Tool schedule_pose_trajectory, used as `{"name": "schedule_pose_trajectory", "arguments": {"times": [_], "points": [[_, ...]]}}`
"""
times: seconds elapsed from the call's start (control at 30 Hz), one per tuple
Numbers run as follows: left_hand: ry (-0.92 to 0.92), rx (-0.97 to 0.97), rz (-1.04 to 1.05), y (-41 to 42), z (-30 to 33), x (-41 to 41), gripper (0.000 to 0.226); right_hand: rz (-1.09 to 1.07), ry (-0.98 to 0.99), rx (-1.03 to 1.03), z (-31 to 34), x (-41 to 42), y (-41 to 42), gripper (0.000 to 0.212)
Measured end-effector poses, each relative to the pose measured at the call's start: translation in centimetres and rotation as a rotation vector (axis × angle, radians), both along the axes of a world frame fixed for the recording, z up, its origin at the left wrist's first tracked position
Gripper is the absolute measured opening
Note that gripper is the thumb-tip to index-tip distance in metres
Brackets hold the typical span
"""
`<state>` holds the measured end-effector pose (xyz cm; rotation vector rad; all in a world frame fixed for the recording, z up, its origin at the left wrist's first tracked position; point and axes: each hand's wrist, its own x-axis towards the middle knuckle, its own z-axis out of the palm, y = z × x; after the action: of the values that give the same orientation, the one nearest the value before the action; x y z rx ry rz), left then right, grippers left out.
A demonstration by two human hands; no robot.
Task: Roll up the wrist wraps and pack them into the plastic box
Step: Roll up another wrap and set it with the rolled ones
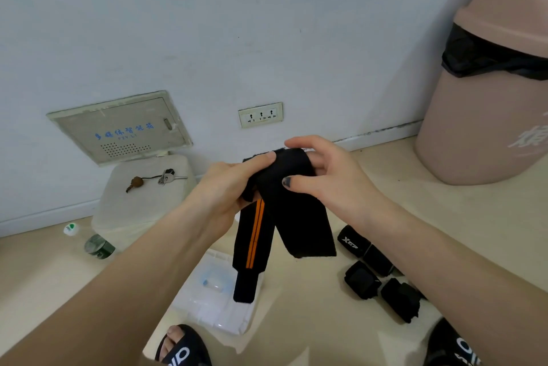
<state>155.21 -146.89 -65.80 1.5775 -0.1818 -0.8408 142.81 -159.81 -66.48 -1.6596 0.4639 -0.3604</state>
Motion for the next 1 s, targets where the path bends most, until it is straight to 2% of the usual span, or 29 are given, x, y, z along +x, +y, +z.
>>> {"name": "schedule_pose_trajectory", "arguments": {"times": [0.13, 0.23, 0.27, 0.47, 0.63, 0.87, 0.93, 1.0], "points": [[-0.099, 0.013, 0.001, 0.2, -0.2, 0.0, 0.044, -0.051, -0.023, -0.031, -0.4, 0.1, 0.1, 0.034], [-0.18, -0.001, -0.007, 0.3, 0.4, -0.1, 0.012, -0.115, -0.04, -0.083, -0.5, 0.1, 0.0, 0.028], [-0.208, -0.008, -0.037, 0.4, 0.6, -0.2, 0.009, -0.136, -0.049, -0.105, -0.5, 0.1, -0.1, 0.026], [-0.633, 0.05, -0.22, 1.2, 0.6, -0.7, 0.02, -0.17, -0.088, -0.238, -0.5, 0.0, -0.5, 0.015], [-0.792, 0.079, -0.254, 1.1, 0.4, -0.4, 0.009, -0.199, -0.104, -0.274, -0.3, -0.1, -1.0, 0.006], [-0.841, 0.084, -0.245, 0.7, 0.3, -0.2, 0.009, -0.22, -0.037, -0.386, -0.4, 0.2, -1.3, 0.008], [-0.792, 0.075, -0.213, 0.6, 0.4, -0.2, 0.007, -0.175, -0.053, -0.305, -0.1, 0.2, -1.3, 0.009], [-0.674, 0.022, -0.207, 0.6, 0.5, -0.3, 0.012, -0.112, -0.086, -0.119, 0.1, 0.2, -1.2, 0.01]]}}
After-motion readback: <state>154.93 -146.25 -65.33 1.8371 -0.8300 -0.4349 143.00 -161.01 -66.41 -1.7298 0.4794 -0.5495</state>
